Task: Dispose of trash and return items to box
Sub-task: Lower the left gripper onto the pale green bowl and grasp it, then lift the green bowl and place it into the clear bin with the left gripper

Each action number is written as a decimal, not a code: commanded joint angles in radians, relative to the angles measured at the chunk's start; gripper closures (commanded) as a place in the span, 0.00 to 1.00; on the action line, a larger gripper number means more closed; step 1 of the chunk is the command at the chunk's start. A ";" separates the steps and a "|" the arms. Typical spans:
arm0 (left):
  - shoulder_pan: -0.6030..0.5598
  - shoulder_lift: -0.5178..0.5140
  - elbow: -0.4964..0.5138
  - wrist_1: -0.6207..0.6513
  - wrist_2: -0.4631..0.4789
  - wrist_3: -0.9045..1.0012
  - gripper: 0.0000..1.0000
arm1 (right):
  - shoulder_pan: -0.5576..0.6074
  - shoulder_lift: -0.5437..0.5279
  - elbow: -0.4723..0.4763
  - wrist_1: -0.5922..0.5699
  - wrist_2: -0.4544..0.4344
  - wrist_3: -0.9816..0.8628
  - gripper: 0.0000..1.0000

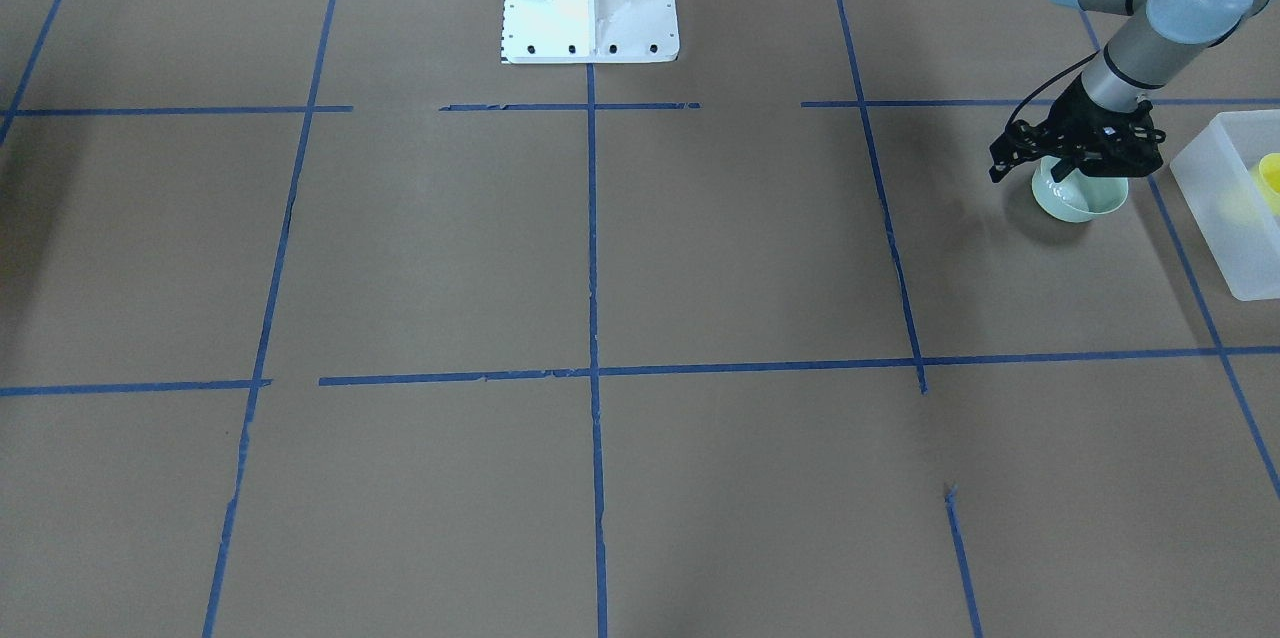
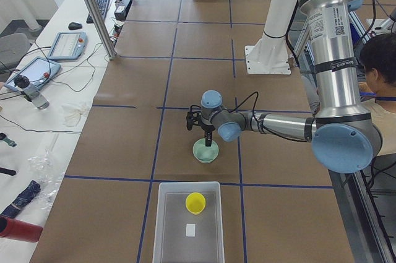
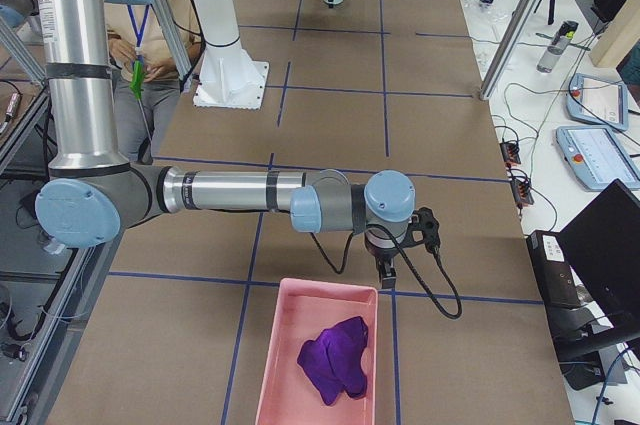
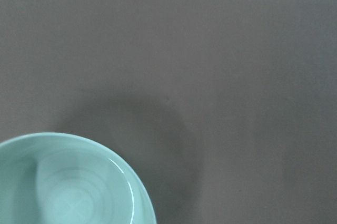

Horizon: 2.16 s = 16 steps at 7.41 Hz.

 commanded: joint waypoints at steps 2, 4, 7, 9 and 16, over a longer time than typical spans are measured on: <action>0.007 -0.004 0.013 0.001 0.011 -0.009 1.00 | -0.008 -0.004 0.007 -0.003 0.027 0.016 0.00; 0.004 -0.005 -0.010 0.000 0.011 -0.009 1.00 | -0.008 -0.004 0.013 -0.005 0.027 0.016 0.00; -0.029 0.018 -0.215 0.008 -0.003 -0.021 1.00 | -0.008 -0.006 0.013 -0.005 0.027 0.016 0.00; -0.147 0.059 -0.237 0.008 -0.055 0.088 1.00 | -0.008 -0.007 0.013 -0.006 0.027 0.016 0.00; -0.744 0.008 0.293 -0.003 -0.008 1.266 1.00 | -0.008 -0.026 0.011 0.004 0.048 0.016 0.00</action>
